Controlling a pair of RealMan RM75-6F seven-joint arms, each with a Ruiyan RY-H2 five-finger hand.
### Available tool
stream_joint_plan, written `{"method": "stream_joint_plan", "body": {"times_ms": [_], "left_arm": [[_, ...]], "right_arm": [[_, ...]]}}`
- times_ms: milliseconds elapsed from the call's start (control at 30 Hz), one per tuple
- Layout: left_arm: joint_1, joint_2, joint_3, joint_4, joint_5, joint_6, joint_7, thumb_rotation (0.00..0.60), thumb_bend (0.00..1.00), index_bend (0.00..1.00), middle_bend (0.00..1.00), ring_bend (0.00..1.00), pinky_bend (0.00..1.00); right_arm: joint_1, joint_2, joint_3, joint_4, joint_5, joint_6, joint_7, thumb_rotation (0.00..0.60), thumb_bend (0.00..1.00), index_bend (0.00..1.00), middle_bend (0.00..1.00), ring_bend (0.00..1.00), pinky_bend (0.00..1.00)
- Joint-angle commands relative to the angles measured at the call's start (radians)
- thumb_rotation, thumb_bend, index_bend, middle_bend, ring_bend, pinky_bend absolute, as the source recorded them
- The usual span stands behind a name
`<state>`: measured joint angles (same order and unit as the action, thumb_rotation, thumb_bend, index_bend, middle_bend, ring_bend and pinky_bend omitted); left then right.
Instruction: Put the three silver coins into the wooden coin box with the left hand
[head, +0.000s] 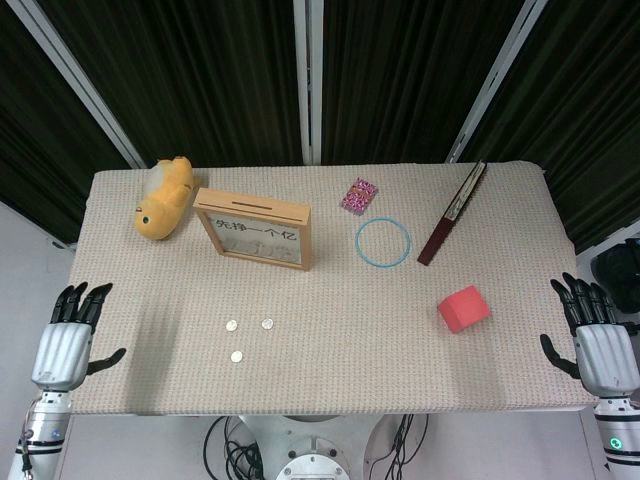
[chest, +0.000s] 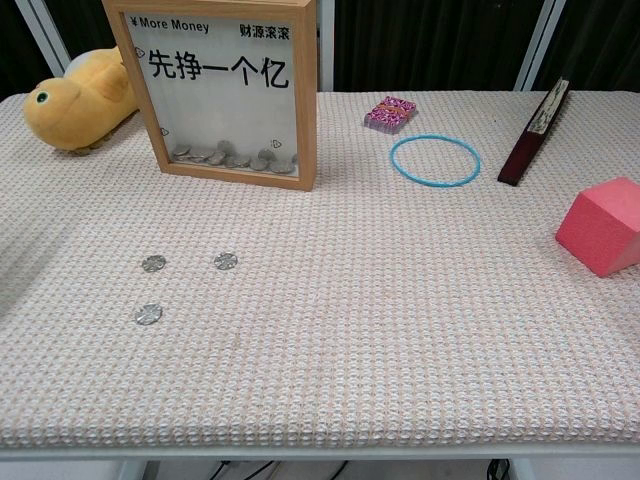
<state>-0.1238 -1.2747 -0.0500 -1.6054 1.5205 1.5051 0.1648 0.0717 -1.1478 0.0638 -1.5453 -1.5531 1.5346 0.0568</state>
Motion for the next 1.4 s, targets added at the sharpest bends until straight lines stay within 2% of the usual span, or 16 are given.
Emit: {"method": "stream_joint_plan", "body": {"times_ms": [33,533,733,1000,1400], "left_arm": [[0.000,0.000,0.000,0.004,0.000,0.000,-0.006,0.600,0.00,0.07,0.12,0.00,0.02],[-0.007,0.005,0.013,-0.006,0.043,0.003,-0.026,0.600,0.01,0.09,0.12,0.00,0.03],[-0.037,-0.010,0.024,-0.009,0.068,-0.042,-0.023,0.600,0.02,0.11,0.12,0.00,0.04],[-0.114,-0.096,0.033,0.017,0.104,-0.145,-0.015,0.600,0.03,0.11,0.12,0.01,0.04],[-0.217,-0.254,0.003,0.149,0.060,-0.274,-0.066,0.600,0.05,0.15,0.12,0.00,0.04]], "right_arm": [[0.001,-0.003,0.000,0.001,-0.001,-0.001,-0.001,0.600,0.30,0.00,0.00,0.00,0.00],[-0.006,-0.002,0.001,0.000,-0.005,0.016,0.004,0.600,0.30,0.00,0.00,0.00,0.00],[-0.004,-0.001,0.006,-0.001,-0.002,0.015,0.006,0.600,0.30,0.00,0.00,0.00,0.00],[-0.005,-0.001,0.007,0.002,0.001,0.015,0.009,0.600,0.30,0.00,0.00,0.00,0.00],[-0.030,0.017,0.008,-0.004,-0.003,0.058,0.026,0.600,0.30,0.00,0.00,0.00,0.00]]}}
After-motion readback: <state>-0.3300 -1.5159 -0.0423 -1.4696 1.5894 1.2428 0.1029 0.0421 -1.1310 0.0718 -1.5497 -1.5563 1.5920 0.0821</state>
